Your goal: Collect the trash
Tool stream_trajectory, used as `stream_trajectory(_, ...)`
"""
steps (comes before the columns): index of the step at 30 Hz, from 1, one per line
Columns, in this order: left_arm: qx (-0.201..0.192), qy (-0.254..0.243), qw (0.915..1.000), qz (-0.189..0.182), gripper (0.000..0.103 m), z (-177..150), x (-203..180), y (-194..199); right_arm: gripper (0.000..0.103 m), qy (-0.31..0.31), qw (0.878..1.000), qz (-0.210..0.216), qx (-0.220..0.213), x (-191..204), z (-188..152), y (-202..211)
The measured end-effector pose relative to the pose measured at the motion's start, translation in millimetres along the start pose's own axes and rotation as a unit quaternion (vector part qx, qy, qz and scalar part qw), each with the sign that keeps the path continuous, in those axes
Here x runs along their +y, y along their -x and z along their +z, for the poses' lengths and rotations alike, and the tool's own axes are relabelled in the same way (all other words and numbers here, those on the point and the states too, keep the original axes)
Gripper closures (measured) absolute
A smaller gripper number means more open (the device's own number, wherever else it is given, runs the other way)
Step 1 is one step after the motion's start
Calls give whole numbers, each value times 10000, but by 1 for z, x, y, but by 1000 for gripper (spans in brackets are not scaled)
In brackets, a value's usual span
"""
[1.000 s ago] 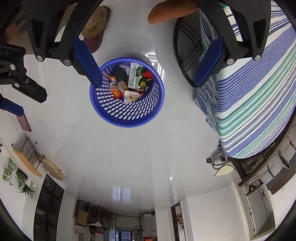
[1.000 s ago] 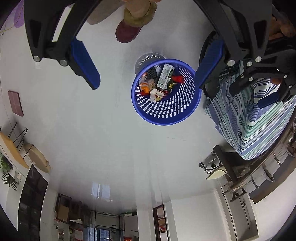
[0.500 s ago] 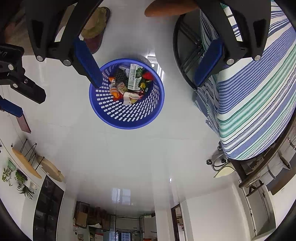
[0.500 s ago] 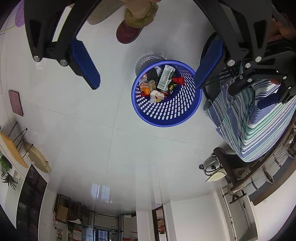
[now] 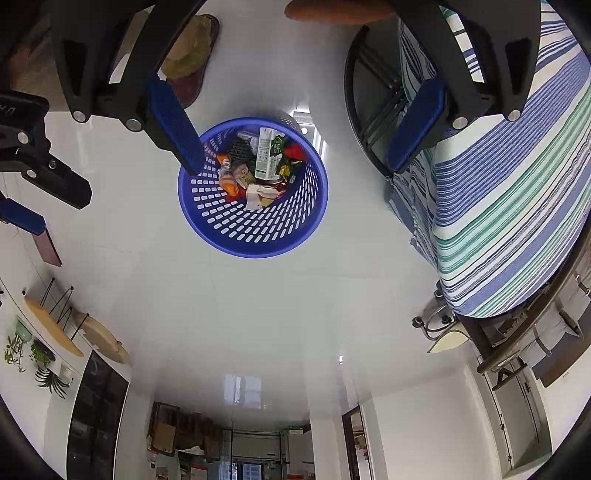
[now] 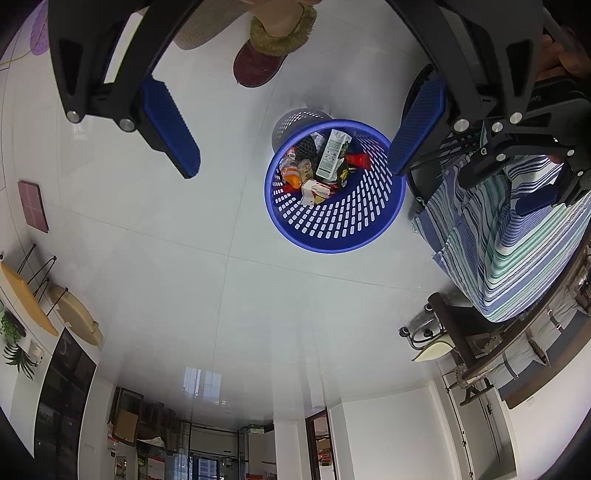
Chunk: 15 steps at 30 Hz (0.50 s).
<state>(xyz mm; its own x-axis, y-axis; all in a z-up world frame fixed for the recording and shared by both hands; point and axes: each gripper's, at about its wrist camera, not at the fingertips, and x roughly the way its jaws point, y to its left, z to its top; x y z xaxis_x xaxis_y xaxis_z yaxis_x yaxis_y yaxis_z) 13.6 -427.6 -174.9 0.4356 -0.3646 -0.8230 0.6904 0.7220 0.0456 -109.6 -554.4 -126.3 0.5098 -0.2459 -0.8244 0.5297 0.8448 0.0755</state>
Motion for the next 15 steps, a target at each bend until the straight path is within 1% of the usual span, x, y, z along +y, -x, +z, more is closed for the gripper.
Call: stream_trajectory(15, -5, 20, 10000, 44, 5, 1, 7, 3, 5, 13, 10000, -12, 22, -1, -1, -1)
